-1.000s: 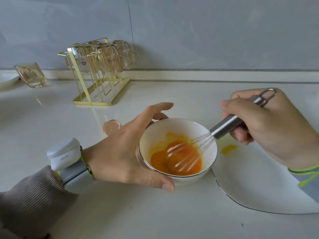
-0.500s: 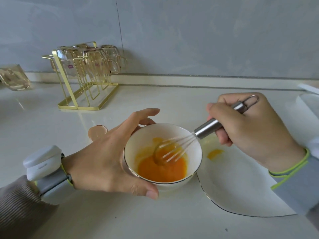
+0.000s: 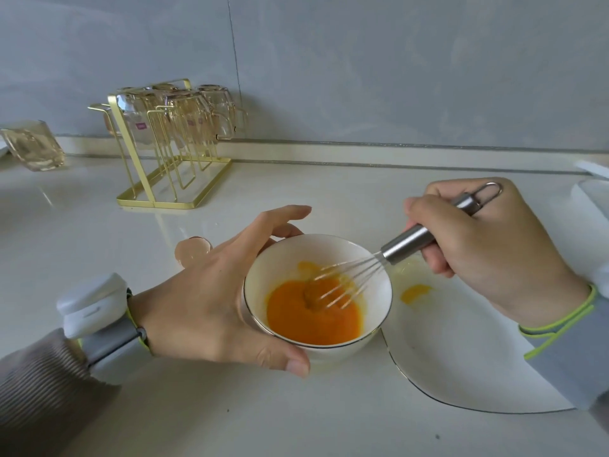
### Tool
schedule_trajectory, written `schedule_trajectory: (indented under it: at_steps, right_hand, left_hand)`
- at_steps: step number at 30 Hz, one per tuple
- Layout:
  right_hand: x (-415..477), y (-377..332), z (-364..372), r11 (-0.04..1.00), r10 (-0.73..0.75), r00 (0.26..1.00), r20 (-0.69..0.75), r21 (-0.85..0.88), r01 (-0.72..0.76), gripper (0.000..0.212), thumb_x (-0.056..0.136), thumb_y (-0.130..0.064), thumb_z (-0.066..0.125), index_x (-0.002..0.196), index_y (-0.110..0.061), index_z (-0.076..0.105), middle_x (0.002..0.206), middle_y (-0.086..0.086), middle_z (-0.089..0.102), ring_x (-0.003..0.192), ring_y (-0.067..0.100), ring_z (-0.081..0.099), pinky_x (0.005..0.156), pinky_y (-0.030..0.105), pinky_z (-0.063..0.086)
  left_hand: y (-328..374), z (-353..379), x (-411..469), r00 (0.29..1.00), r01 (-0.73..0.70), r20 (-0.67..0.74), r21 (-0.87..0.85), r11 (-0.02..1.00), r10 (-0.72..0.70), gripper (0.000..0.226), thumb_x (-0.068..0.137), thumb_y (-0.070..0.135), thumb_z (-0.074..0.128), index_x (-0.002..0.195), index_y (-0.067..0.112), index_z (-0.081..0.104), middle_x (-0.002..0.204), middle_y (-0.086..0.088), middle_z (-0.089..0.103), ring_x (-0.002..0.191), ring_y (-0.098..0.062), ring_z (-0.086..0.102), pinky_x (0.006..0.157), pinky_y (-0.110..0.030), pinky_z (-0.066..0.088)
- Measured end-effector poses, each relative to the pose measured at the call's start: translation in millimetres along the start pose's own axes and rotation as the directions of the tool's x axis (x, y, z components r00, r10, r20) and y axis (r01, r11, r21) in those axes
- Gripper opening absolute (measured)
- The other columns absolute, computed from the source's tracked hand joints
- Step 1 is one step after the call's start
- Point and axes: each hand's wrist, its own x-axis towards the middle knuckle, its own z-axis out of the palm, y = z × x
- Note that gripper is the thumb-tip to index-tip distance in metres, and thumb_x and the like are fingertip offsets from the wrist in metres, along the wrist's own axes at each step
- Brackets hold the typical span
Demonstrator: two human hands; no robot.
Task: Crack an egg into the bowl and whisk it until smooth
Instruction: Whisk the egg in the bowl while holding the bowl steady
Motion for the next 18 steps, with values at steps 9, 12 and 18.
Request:
schedule_trajectory:
  at_steps: [9, 12, 18]
  right_hand:
    - [-0.3, -2.9, -2.0, 1.000, 0.000, 0.998, 0.068, 0.019, -0.001, 0.035, 0.080, -0.022, 0.058, 0.055, 0.002, 0.054, 0.035, 0.005, 0.041, 0.043, 0.023, 0.033, 0.043, 0.027, 0.031]
    - [-0.7, -2.5, -0.8, 0.999, -0.037, 0.999, 0.019, 0.019, 0.036, 0.037, 0.084, -0.020, 0.060, 0.056, 0.002, 0.054, 0.038, 0.007, 0.045, 0.044, 0.023, 0.037, 0.043, 0.025, 0.034]
    - [-0.5, -4.0, -4.4, 0.997, -0.073, 0.997, 0.000, 0.013, 0.073, 0.038, 0.083, -0.020, 0.060, 0.055, 0.005, 0.054, 0.036, 0.011, 0.042, 0.041, 0.023, 0.035, 0.041, 0.023, 0.031]
  left_hand:
    - [0.2, 0.5, 0.3, 1.000, 0.008, 0.013, 0.003, 1.000, -0.008, 0.121, 0.051, 0.082, 0.076, 0.150, 0.049, 0.016, 0.136, 0.030, 0.046, 0.130, 0.003, 0.052, 0.095, -0.006, 0.043]
    - [0.2, -0.1, -0.4, 1.000, 0.013, 0.015, 0.016, 1.000, -0.013, 0.124, 0.050, 0.081, 0.078, 0.151, 0.047, 0.015, 0.137, 0.029, 0.046, 0.130, 0.003, 0.052, 0.096, -0.004, 0.041]
    - [-2.0, 0.1, 1.0, 0.999, 0.031, 0.016, 0.036, 0.999, -0.032, 0.124, 0.049, 0.067, 0.085, 0.149, 0.051, 0.014, 0.139, 0.027, 0.045, 0.130, 0.003, 0.051, 0.098, -0.006, 0.042]
